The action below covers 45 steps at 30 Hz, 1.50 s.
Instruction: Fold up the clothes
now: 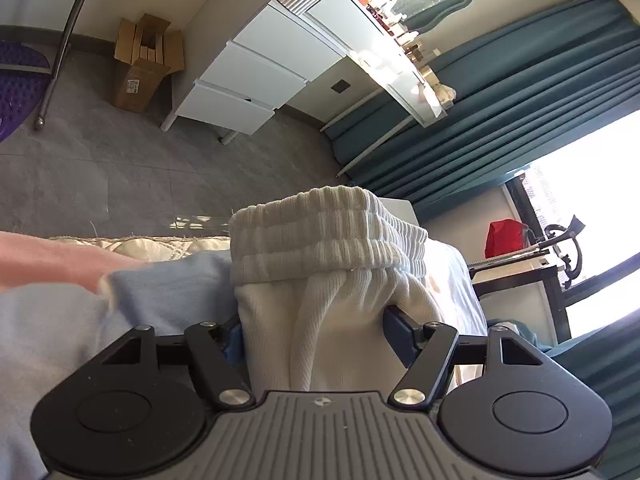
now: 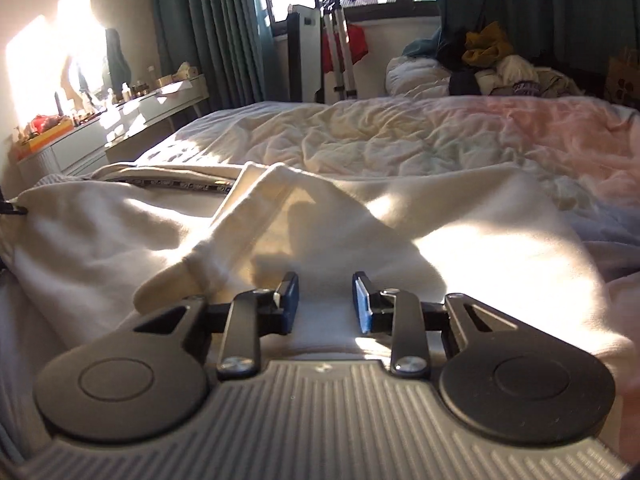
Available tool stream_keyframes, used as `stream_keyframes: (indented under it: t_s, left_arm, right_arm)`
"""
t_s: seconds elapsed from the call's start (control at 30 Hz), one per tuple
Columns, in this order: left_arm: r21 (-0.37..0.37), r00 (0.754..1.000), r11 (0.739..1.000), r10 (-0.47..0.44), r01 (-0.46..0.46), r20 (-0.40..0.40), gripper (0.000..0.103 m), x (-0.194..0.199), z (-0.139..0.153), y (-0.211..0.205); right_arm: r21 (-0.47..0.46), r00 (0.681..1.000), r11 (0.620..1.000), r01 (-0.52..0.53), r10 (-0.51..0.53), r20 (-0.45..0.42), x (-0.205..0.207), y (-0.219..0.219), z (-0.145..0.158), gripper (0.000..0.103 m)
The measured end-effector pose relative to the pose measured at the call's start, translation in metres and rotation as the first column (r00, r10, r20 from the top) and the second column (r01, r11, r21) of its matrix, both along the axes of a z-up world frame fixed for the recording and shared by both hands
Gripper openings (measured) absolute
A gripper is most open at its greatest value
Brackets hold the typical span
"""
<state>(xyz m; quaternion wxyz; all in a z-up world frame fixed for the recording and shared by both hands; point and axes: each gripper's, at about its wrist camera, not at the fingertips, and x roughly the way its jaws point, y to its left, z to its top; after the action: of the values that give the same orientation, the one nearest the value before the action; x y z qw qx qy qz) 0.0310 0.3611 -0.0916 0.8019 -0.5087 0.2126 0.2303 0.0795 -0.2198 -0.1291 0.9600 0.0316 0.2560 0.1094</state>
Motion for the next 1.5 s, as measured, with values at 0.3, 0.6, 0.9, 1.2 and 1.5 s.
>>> stream_keyframes:
  t_s: [0.3, 0.6, 0.9, 1.2, 1.5]
  left_arm:
    - [0.311, 0.993, 0.947, -0.100, 0.074, 0.067, 0.013, 0.013, 0.089, -0.073]
    - [0.653, 0.939, 0.745, -0.309, 0.138, 0.154, 0.012, 0.020, 0.203, -0.225]
    - [0.786, 0.842, 0.588, -0.510, 0.191, 0.177, 0.012, 0.046, 0.242, -0.413]
    - [0.860, 0.706, 0.382, -0.707, 0.338, 0.037, 0.011, 0.078, 0.205, -0.567]
    - [0.836, 0.528, 0.080, -0.807, 0.543, -0.265, 0.010, 0.102, 0.082, -0.674]
  right_arm:
    - [-0.002, 0.999, 0.999, 0.033, -0.033, -0.017, 0.002, -0.009, 0.000, 0.033]
    - [0.126, 0.923, 0.929, 0.349, -0.364, 0.128, -0.025, -0.084, 0.052, 0.033]
    - [0.347, 0.800, 0.780, 0.521, -0.588, 0.122, -0.054, -0.174, 0.077, 0.036]
    - [0.570, 0.780, 0.622, 0.537, -0.623, -0.055, -0.053, -0.236, 0.057, 0.036]
    - [0.644, 0.811, 0.582, 0.496, -0.577, -0.103, -0.044, -0.254, 0.042, 0.036]
